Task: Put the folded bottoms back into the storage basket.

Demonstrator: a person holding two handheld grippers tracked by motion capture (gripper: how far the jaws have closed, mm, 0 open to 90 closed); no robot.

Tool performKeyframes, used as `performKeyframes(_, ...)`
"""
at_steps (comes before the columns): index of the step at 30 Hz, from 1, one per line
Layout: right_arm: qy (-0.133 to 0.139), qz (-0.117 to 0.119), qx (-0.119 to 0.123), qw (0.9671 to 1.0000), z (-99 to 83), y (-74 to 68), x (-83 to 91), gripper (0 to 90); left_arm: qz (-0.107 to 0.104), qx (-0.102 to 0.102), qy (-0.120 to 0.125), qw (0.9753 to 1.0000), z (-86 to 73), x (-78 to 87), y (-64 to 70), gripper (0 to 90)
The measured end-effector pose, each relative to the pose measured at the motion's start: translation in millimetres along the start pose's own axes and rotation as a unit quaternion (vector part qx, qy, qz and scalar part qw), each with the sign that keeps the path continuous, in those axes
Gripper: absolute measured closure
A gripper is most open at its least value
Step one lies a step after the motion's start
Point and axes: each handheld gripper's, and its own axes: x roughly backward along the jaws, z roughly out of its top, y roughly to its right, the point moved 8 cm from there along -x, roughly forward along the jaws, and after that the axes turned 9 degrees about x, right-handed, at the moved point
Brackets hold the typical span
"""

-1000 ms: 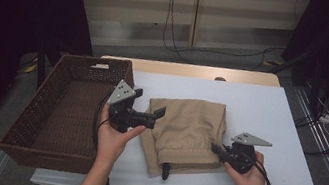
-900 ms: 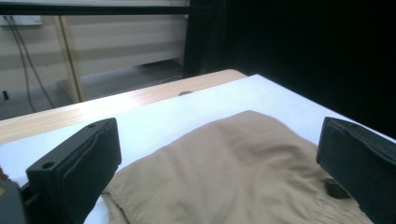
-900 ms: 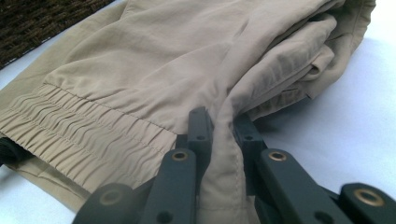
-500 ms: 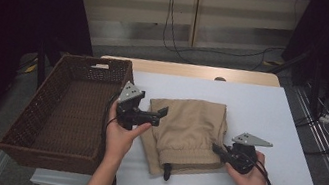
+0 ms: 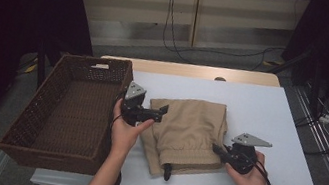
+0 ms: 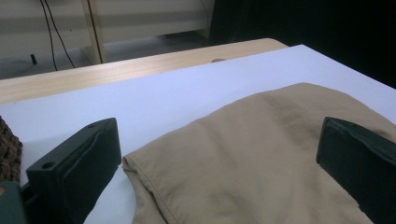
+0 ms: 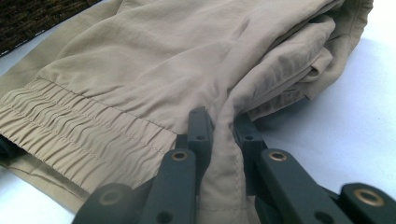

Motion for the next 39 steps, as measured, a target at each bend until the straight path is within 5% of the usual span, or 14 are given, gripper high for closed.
performKeyframes(12, -0.004, -0.003, 0.006, 1.0000, -1.1, -0.4, -1.0, 80.8, 0.020, 0.024, -0.021, 0.9993, -14.0, -19.2, -16.3, 1.1)
performKeyframes(22, -0.005, -0.004, 0.008, 0.9999, -2.1, -0.9, -1.7, 80.7, 0.038, 0.028, -0.048, 0.9977, -27.1, -34.8, -30.0, 3.0)
performKeyframes(24, -0.005, -0.004, 0.008, 0.9999, -2.1, -0.9, -1.7, 80.7, 0.045, 0.016, -0.062, 0.9969, -30.6, -37.9, -32.2, 3.2)
performKeyframes(26, -0.004, -0.004, 0.009, 0.9999, -2.1, -0.8, -1.9, 80.7, 0.040, 0.030, -0.055, 0.9972, -31.6, -42.1, -32.3, 3.2)
performKeyframes(28, -0.005, -0.004, 0.010, 0.9999, -2.4, -0.9, -2.1, 80.7, 0.046, 0.020, -0.068, 0.9964, -35.0, -44.1, -36.2, 3.2)
performKeyframes(39, -0.008, -0.004, 0.015, 0.9999, -3.4, -0.6, -2.8, 80.6, 0.063, 0.030, -0.097, 0.9929, -46.7, -59.8, -50.4, 3.9)
